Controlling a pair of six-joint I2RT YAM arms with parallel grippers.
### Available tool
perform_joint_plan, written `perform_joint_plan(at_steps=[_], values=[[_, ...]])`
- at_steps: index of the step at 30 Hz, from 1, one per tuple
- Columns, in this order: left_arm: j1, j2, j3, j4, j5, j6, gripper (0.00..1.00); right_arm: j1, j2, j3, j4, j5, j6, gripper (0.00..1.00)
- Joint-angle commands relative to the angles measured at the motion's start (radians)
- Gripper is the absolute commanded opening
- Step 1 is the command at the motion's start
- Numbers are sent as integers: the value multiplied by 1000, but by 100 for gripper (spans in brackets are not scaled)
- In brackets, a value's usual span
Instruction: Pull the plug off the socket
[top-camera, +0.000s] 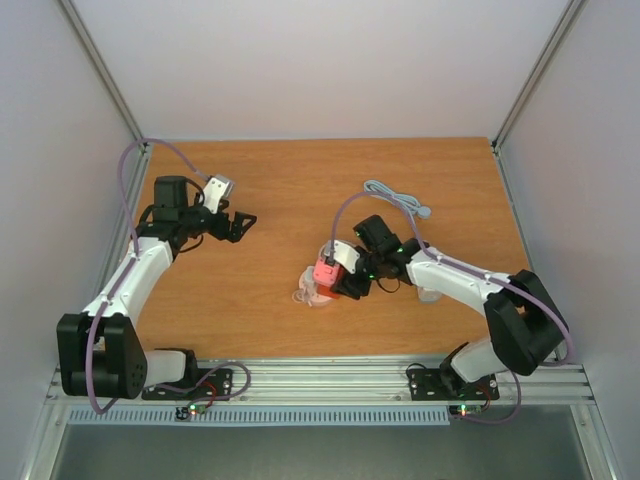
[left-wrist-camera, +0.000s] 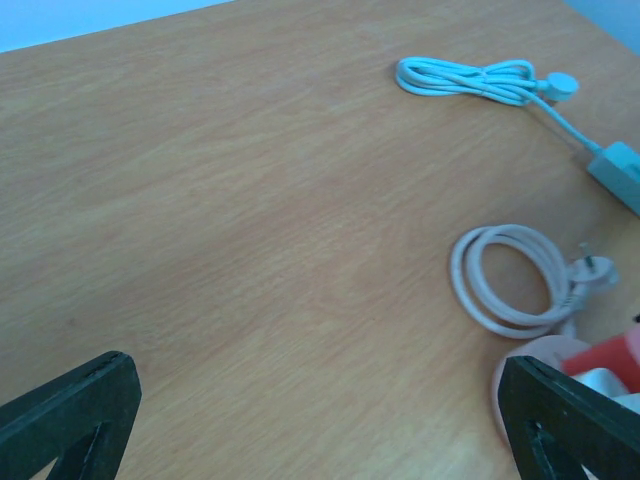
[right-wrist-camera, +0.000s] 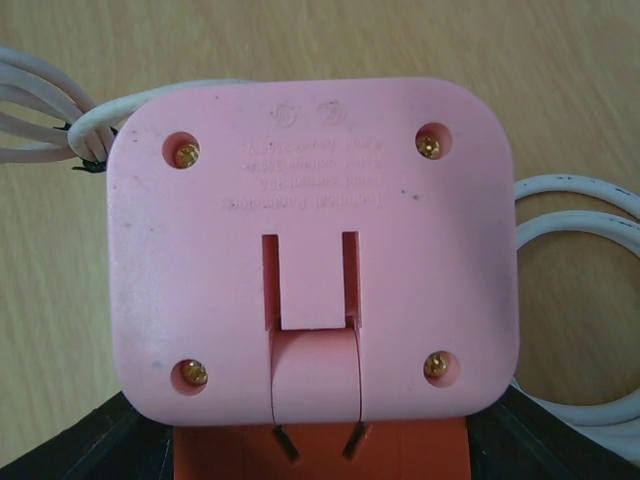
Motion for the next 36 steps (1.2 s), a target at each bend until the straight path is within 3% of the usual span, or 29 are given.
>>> perform_joint_plan(at_steps=[1,15,23,36], values=[[-3,-9,42,-17,92,7,100,89,76,55,104,107,197,54],[-3,49,99,-86,201,-126,97,220,285,240,237,323,526,57],[-2,8,105,-196,210,-155,91,222,257,248,251,277,527,85],[-50,-49,67,-357,305,-228,87,168,95,53,406,90,424,92]])
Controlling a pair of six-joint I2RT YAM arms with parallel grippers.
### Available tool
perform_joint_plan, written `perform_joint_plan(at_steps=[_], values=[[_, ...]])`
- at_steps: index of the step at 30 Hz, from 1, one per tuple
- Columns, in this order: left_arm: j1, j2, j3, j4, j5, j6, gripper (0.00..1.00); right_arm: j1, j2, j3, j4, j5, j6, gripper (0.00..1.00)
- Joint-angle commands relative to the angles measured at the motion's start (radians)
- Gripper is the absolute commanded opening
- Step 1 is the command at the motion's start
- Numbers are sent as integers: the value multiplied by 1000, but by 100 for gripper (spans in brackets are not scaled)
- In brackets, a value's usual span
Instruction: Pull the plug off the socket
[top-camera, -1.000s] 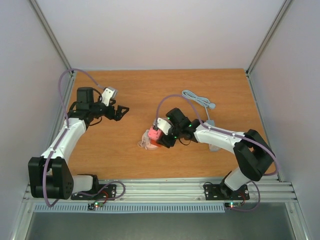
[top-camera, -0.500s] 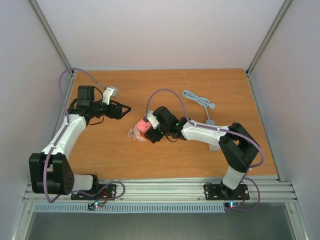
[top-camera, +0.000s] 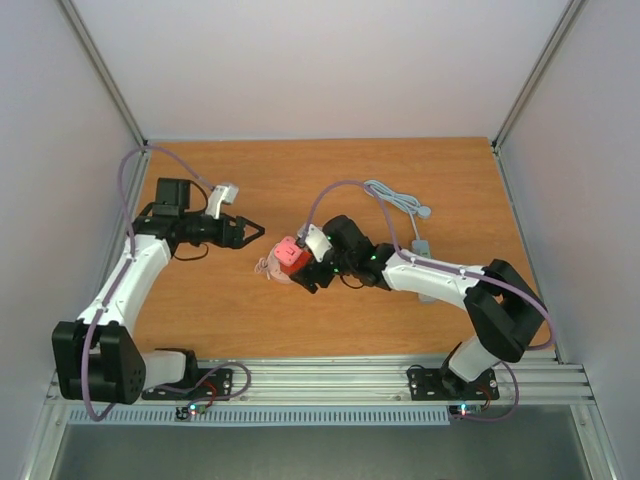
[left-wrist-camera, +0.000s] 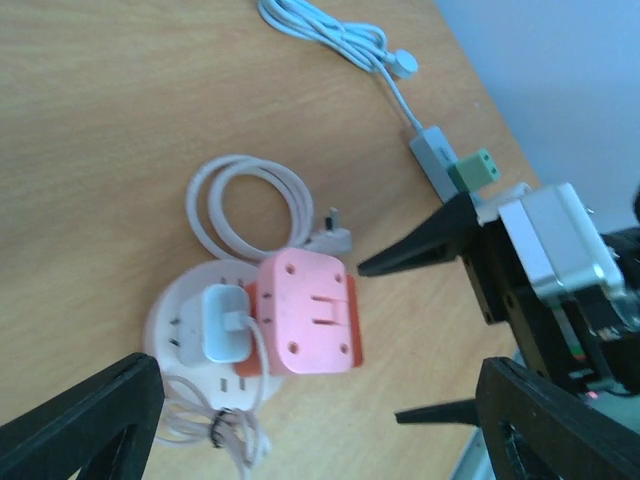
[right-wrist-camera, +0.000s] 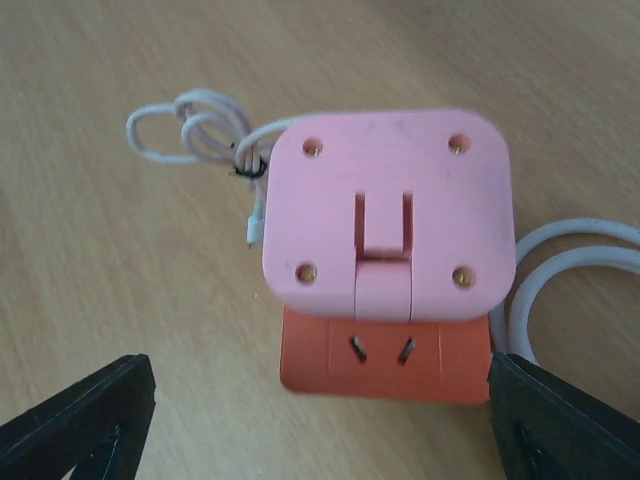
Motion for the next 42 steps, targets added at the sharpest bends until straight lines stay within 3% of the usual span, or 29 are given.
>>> perform_joint_plan(at_steps=[1,6,10,19,29,42], values=[[-62,-33,-25,-67,67,-55,87,-37,-51,-92,126,-94,-56,92],[-160,-80,-89,-17,49,-153,89,-46,-62,-166,242,-113,-66,92],[-182,-64,-117,-11,93,-176,90,-46,-72,-220,349,-102,-47,92],[-218,-80,-164,93,0,-350,99,-46,-31,-276,520,-121,-54,90],[-269,-48,-176,145,-43,-428,99,-46,35,-267,557,-144,-80,88],[-323,29,-148,168,-212,-448,95,-46,106,-271,629,-114,-74,80]])
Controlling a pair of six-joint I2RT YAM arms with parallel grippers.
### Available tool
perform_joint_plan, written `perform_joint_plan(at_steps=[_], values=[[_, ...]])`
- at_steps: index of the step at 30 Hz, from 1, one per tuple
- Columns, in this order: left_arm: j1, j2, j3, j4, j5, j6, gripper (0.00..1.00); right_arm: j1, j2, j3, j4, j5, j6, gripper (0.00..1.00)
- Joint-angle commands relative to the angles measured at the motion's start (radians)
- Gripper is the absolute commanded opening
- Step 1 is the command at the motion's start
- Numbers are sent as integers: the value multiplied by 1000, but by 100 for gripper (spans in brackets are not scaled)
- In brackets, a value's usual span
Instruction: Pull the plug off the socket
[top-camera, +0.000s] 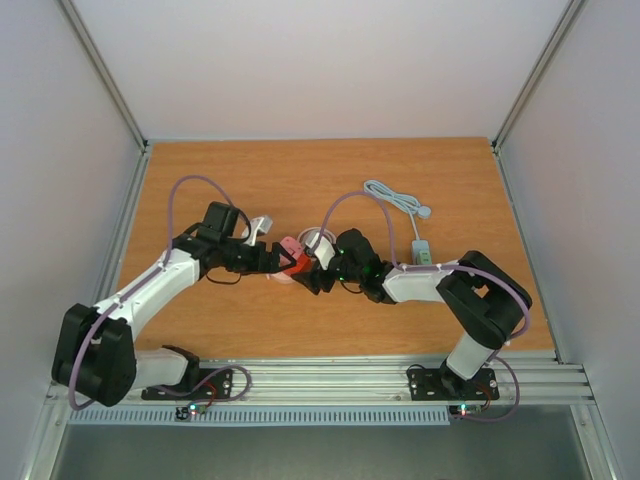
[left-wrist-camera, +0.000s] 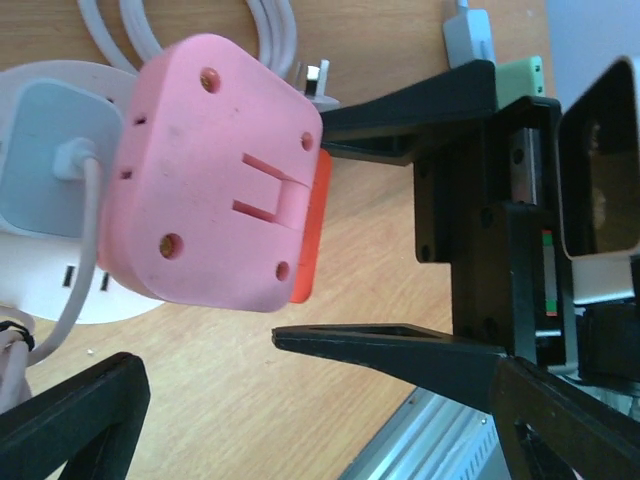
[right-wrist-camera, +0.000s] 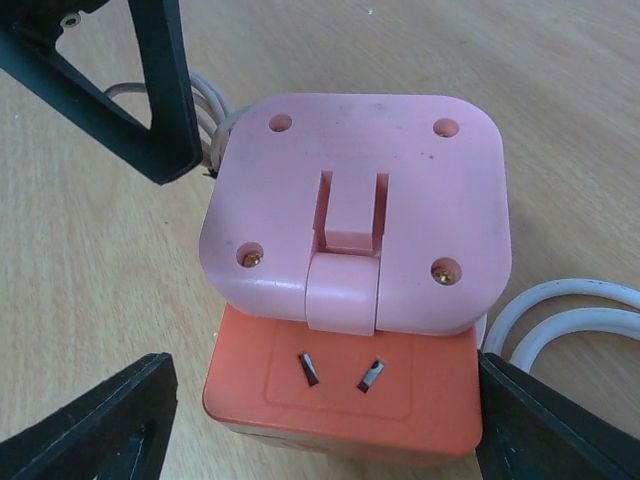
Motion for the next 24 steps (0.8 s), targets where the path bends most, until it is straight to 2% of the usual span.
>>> perform_joint_plan(at_steps=[1,11,19,24], values=[[-2,21,32,53,-75,-24,94,1,26,-11,72,-4,-5,78],[-2,39,29,148,-85,-69,85,2,63,-2,121,-23,-7,73],[-2,74,35,187,-133,-105,83,3,60,-9,135,-22,-3,66],[-6,77,34,216,-113,-119,80,4,62,-13,140,-26,-2,62]])
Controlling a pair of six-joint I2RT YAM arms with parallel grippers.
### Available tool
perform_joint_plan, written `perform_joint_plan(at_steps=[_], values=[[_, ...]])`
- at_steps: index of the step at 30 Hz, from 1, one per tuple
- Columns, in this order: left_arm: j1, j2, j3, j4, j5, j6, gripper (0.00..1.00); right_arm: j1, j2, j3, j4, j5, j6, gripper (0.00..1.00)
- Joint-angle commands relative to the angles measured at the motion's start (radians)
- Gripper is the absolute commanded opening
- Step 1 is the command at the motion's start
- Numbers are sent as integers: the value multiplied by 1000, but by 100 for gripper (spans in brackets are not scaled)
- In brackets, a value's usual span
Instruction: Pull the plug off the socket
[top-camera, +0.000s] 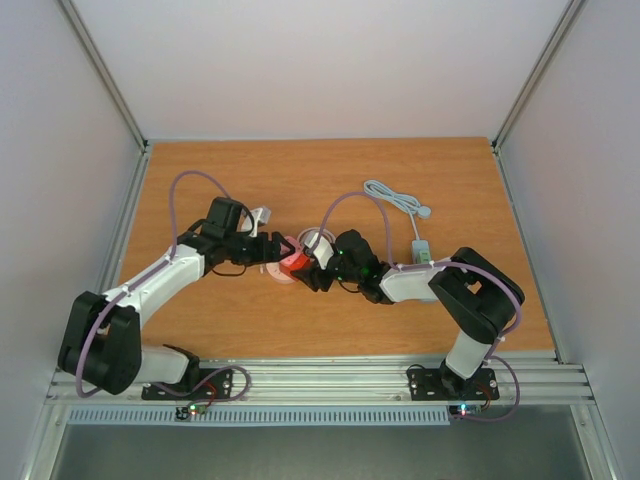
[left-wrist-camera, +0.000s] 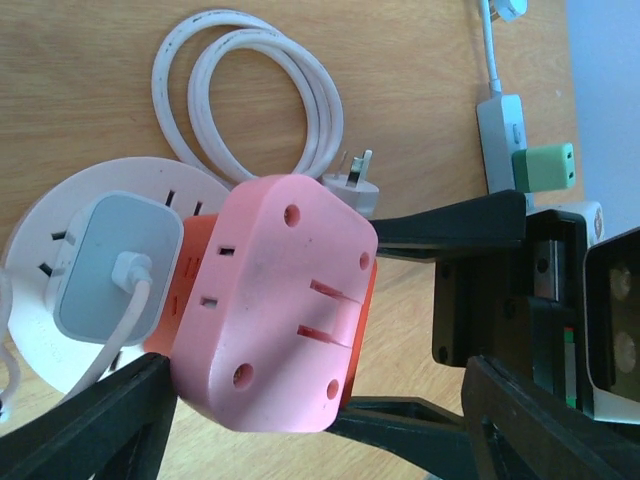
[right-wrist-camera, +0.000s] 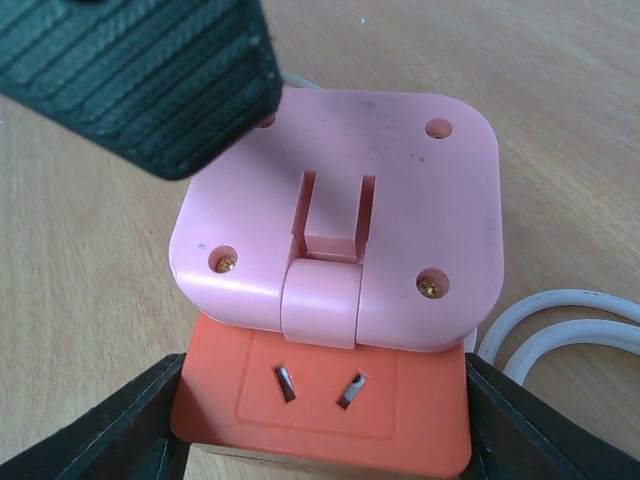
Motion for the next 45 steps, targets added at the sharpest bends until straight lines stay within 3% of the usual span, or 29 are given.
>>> perform_joint_plan(at_steps=[1,7,19,26,40,45], values=[[-5,11,24,84,0,-19,79,4,13,-11,58,-36,-3,61],[-5,2,13,105,36,-4,67,5,15,-10,56,-33,-3,57],[-22,-7,25,107,-20,67,45,4,22,1,51,-41,9,54],[-70,-9,58,89,-168,165,43,5,28,16,25,-37,10,52],[-172,-12,79,53,-332,286,32,5,34,30,29,-19,42,49],[-175,-13,88,45,-351,295,23,12,38,34,37,-11,38,59]])
